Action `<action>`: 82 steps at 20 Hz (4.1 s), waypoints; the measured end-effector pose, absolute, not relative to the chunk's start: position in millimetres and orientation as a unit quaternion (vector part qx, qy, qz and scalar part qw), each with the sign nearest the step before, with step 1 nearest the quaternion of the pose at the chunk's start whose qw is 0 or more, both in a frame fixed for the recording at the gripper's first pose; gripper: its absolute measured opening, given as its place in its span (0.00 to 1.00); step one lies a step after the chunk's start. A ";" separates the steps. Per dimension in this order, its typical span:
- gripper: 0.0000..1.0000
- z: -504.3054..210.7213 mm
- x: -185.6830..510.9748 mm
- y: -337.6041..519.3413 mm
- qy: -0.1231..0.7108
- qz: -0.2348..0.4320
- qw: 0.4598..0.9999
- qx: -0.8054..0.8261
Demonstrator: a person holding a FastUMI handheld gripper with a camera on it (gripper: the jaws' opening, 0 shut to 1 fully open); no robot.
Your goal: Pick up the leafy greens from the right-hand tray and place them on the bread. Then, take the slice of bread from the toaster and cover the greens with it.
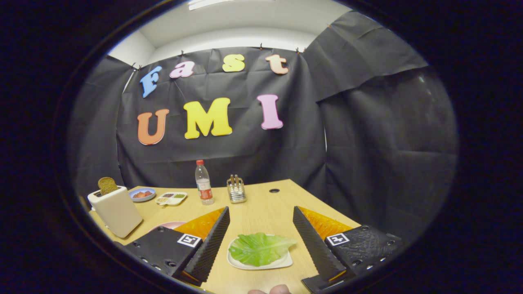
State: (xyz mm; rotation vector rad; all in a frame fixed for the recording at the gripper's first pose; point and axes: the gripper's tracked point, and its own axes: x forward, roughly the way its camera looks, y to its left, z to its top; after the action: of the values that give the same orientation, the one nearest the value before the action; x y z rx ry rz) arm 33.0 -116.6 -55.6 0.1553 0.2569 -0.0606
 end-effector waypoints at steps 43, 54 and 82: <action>0.00 -125.4 90.3 -131.1 0.258 -0.024 0.907 0.331; 0.00 -28.4 87.8 -14.8 0.187 0.068 0.929 0.312; 0.00 -147.0 99.4 92.0 0.300 0.089 0.879 0.359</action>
State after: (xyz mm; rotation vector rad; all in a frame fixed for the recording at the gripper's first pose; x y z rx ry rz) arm 99.4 92.0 -147.0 0.7484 0.6250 0.1864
